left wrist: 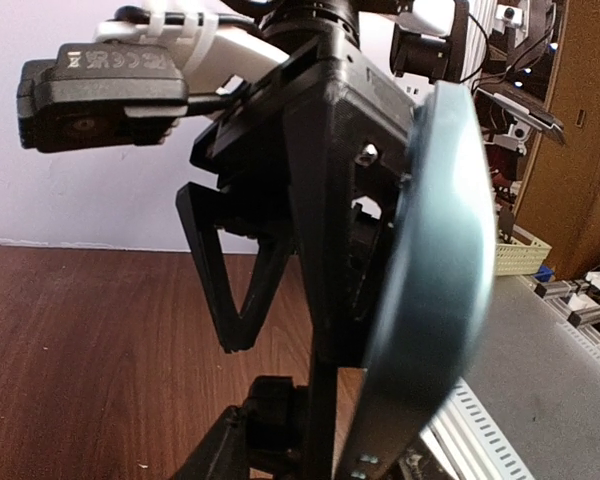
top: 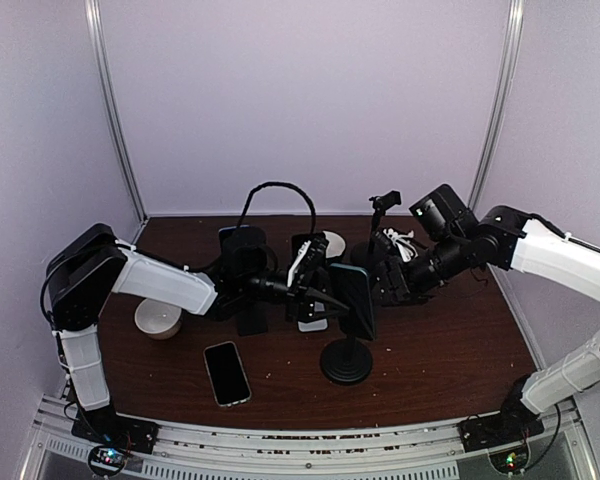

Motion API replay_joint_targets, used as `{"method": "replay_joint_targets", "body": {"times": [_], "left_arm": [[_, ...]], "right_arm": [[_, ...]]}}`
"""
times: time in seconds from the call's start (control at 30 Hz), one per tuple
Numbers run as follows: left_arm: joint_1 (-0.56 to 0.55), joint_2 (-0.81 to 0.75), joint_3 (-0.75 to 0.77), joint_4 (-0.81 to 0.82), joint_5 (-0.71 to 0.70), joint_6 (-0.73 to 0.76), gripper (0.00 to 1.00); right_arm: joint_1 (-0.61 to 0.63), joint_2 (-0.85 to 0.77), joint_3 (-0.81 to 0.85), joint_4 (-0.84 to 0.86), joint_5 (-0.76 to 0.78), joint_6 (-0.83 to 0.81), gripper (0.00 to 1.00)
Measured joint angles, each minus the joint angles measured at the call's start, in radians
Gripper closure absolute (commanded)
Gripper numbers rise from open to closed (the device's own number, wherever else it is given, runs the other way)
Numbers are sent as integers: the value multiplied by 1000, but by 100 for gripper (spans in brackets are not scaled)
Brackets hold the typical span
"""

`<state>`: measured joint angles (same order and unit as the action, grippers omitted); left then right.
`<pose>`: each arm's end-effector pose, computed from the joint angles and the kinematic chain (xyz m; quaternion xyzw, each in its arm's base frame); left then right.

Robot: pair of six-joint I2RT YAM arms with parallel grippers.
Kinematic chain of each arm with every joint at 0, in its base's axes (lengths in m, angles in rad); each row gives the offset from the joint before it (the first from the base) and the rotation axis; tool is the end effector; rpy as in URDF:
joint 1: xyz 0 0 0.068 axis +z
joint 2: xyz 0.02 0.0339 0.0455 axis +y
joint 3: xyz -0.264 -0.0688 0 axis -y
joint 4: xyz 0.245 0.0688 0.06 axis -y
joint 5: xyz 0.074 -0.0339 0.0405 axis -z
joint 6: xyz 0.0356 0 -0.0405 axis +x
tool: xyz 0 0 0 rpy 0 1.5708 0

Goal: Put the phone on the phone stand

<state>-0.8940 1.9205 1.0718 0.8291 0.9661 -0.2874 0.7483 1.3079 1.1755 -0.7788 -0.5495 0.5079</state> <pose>0.2350 -0.3392 0.2155 0.4992 0.5063 -0.6208 0.3303 0.1824 0.1947 0.3131 -0.1964 0.8935 0.3909 0.1014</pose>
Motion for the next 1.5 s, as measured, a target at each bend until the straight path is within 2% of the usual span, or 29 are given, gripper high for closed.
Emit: {"method": "replay_joint_targets", "body": {"times": [0.27,0.4,0.87,1.27,1.5], "left_arm": [[0,-13,0,-46,-28,36,100],[-2,-15,0,-53,-43,43,100],[-8,-17,4,-68,-87,32,100],[-5,-49,17,-182,-98,98,100],[-11,-74,21,-251,-138,148,100]], "right_arm": [[40,39,77,-83,134,-58,50],[56,39,97,-104,194,-75,53],[89,60,186,-233,342,-105,57],[159,89,197,-225,415,-114,65],[166,96,206,-243,466,-101,65]]}}
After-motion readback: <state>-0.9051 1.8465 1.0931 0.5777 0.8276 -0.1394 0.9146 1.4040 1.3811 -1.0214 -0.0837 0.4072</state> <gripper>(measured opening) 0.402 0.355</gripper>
